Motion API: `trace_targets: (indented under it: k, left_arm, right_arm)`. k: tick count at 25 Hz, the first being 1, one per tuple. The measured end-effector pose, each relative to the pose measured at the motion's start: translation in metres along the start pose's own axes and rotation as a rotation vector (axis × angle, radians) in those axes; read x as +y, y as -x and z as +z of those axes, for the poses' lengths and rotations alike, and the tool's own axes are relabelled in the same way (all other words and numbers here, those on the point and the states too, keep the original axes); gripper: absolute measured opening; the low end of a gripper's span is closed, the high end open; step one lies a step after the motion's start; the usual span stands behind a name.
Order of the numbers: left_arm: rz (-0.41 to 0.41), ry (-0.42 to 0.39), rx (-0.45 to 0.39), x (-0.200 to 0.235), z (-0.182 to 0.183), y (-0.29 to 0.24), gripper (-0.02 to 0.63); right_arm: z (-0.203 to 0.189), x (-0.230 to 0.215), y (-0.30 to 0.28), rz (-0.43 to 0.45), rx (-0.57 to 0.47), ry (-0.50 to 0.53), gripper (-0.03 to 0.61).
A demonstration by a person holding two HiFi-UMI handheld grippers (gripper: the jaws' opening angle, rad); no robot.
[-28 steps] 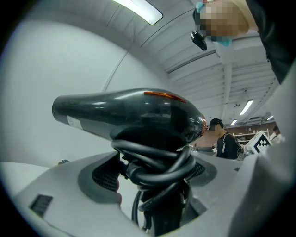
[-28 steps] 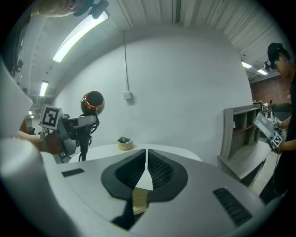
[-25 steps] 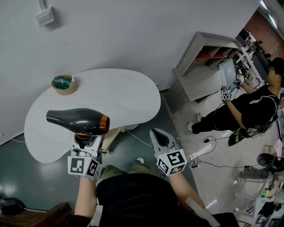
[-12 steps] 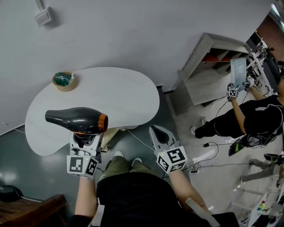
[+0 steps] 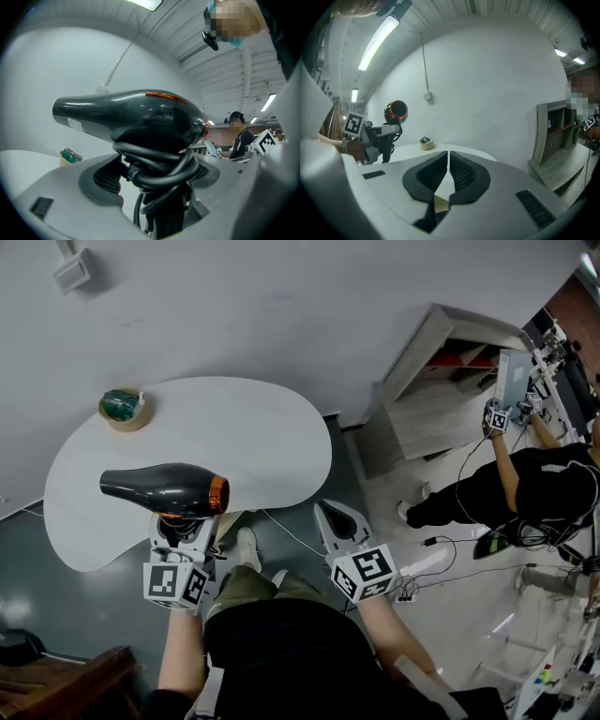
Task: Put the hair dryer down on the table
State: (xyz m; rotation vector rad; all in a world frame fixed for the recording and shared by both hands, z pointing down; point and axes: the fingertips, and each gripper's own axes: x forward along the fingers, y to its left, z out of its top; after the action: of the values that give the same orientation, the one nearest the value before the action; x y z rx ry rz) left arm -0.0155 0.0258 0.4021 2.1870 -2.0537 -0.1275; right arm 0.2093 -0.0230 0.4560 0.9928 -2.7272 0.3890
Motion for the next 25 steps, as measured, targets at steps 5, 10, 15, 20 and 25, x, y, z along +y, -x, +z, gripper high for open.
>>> trace_targets:
  k: [5,10,15,20,25]
  left_arm:
    - [-0.002,0.008,0.039,0.019,-0.016,-0.018,0.408]
    - [-0.006,0.027,0.064,0.049,-0.034,-0.04,0.408]
    - [-0.024,0.04,0.123,0.079,-0.051,-0.063,0.408]
    - [-0.049,0.073,0.177,0.11,-0.07,-0.087,0.408]
    - [-0.071,0.098,0.214,0.141,-0.088,-0.106,0.408]
  right_arm:
    - [0.002,-0.008,-0.021,-0.012,0.023,0.003,0.026]
    - [0.007,-0.009,-0.055,-0.012,0.046,0.01,0.026]
    - [0.014,-0.008,-0.093,-0.019,0.07,0.017,0.026]
    - [0.016,-0.004,-0.131,-0.032,0.096,0.022,0.026]
    - [0.019,0.002,-0.163,-0.052,0.112,0.022,0.026]
